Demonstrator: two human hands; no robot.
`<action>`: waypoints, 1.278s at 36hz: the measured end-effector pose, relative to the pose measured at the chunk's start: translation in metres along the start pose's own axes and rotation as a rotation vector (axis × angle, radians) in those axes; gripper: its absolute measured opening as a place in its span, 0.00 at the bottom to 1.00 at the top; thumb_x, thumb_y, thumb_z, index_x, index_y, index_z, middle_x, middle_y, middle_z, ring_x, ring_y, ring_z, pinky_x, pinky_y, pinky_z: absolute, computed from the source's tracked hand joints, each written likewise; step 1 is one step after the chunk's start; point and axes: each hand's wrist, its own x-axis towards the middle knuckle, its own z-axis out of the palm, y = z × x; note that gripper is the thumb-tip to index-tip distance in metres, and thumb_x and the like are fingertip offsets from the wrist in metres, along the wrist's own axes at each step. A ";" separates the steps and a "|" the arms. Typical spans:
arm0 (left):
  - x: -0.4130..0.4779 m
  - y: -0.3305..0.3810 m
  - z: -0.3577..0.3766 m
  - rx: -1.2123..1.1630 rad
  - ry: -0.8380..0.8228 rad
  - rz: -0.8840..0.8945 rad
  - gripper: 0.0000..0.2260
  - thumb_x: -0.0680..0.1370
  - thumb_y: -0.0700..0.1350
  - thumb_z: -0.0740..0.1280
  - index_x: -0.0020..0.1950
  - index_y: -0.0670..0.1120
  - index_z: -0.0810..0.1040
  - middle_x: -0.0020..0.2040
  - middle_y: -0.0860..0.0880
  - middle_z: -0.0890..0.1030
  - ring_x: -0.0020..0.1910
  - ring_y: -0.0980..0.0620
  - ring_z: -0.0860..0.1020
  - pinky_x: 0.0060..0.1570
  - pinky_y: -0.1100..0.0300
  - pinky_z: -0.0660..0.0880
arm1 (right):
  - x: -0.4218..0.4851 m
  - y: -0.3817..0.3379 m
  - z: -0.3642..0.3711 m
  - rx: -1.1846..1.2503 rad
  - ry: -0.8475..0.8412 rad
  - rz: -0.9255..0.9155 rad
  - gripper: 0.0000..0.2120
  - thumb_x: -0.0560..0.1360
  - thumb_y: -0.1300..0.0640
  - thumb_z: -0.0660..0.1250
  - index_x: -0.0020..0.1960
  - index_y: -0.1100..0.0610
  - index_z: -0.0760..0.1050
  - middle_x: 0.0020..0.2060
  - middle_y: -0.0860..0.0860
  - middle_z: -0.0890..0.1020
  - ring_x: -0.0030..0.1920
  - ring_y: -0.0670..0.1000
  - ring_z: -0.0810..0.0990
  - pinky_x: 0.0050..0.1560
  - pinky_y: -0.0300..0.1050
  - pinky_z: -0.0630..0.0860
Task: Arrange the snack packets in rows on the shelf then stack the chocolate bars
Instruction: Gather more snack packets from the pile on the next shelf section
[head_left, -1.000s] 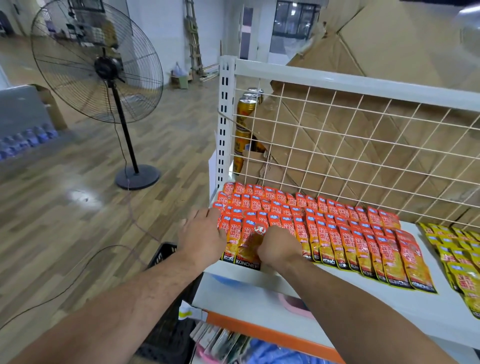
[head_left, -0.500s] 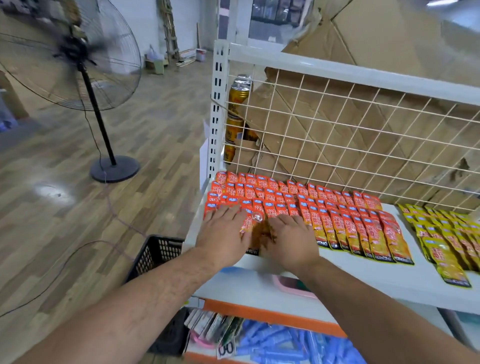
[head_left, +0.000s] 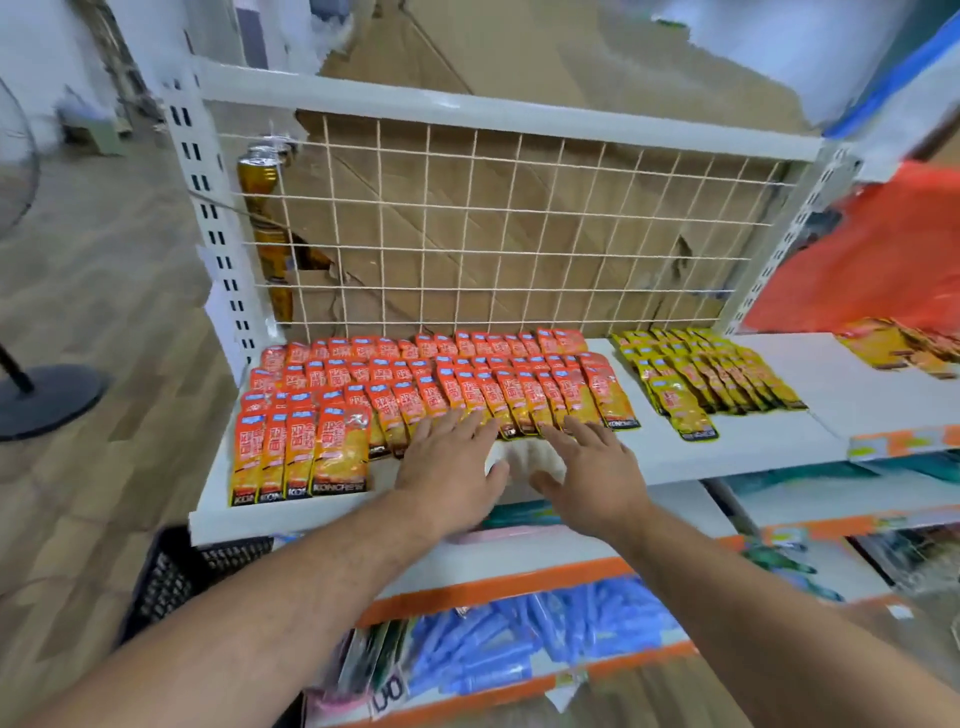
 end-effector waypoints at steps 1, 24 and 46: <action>0.003 0.013 0.001 0.003 0.000 0.013 0.27 0.82 0.59 0.52 0.79 0.52 0.57 0.80 0.50 0.58 0.79 0.46 0.53 0.77 0.45 0.49 | -0.003 0.012 -0.001 0.000 0.004 0.012 0.32 0.78 0.35 0.59 0.79 0.44 0.58 0.79 0.48 0.59 0.78 0.54 0.56 0.75 0.54 0.59; 0.119 0.320 0.048 0.004 0.023 0.230 0.25 0.81 0.59 0.55 0.75 0.50 0.65 0.74 0.50 0.68 0.74 0.47 0.62 0.73 0.47 0.56 | -0.061 0.331 -0.041 0.053 0.033 0.200 0.33 0.78 0.36 0.59 0.79 0.48 0.59 0.78 0.52 0.61 0.77 0.56 0.58 0.75 0.54 0.60; 0.337 0.507 0.106 -0.088 -0.072 0.570 0.27 0.82 0.59 0.54 0.78 0.50 0.60 0.77 0.50 0.63 0.77 0.47 0.58 0.75 0.47 0.52 | 0.006 0.550 -0.070 0.063 0.038 0.515 0.32 0.79 0.37 0.61 0.79 0.48 0.59 0.78 0.52 0.61 0.77 0.56 0.58 0.75 0.53 0.60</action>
